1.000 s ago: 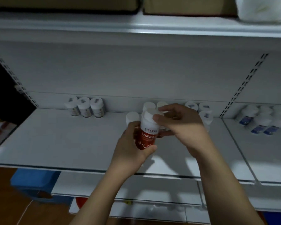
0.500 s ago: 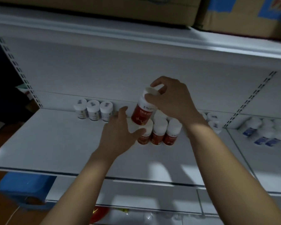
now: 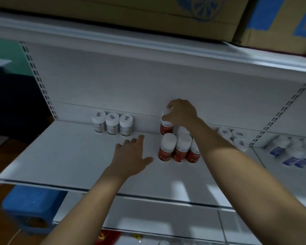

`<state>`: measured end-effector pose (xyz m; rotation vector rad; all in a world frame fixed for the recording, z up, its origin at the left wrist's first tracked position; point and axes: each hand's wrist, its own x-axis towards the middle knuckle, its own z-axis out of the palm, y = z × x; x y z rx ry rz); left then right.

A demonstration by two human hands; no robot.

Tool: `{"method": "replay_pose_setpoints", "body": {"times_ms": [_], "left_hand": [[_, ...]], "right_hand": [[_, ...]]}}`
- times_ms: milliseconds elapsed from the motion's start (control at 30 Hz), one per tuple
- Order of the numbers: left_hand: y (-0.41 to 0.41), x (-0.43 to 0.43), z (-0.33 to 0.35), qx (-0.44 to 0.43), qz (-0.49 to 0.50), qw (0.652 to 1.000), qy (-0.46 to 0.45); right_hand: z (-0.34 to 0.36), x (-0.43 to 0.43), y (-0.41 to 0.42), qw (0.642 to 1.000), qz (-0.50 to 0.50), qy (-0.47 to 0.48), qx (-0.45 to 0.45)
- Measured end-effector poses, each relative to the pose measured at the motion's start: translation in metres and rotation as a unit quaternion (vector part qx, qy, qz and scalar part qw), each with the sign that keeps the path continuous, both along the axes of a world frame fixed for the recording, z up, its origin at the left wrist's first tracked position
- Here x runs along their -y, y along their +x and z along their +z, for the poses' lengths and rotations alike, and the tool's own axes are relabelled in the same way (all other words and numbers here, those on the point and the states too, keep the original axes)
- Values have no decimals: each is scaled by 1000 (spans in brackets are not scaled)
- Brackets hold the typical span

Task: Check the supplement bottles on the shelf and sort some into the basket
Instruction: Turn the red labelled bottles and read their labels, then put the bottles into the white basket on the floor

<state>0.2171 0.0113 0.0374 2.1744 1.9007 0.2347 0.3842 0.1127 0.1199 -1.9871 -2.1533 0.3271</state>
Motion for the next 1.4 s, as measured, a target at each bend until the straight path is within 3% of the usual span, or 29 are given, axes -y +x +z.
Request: {"method": "replay_pose_setpoints", "body": {"times_ms": [433, 667, 900, 1100, 1400], "left_hand": [[1, -4, 1, -30, -46, 998, 27], [9, -3, -2, 9, -69, 996, 48], [27, -5, 6, 40, -85, 993, 73], [54, -1, 13, 25, -103, 984, 146], [141, 8, 16, 38, -162, 972, 165]], "right_hand": [[-39, -12, -4, 984, -54, -93, 140], [-39, -5, -4, 976, -58, -114, 176], [-43, 29, 13, 986, -28, 7, 164], [-43, 72, 54, 993, -48, 93, 61], [-59, 122, 143, 984, -128, 119, -21]]}}
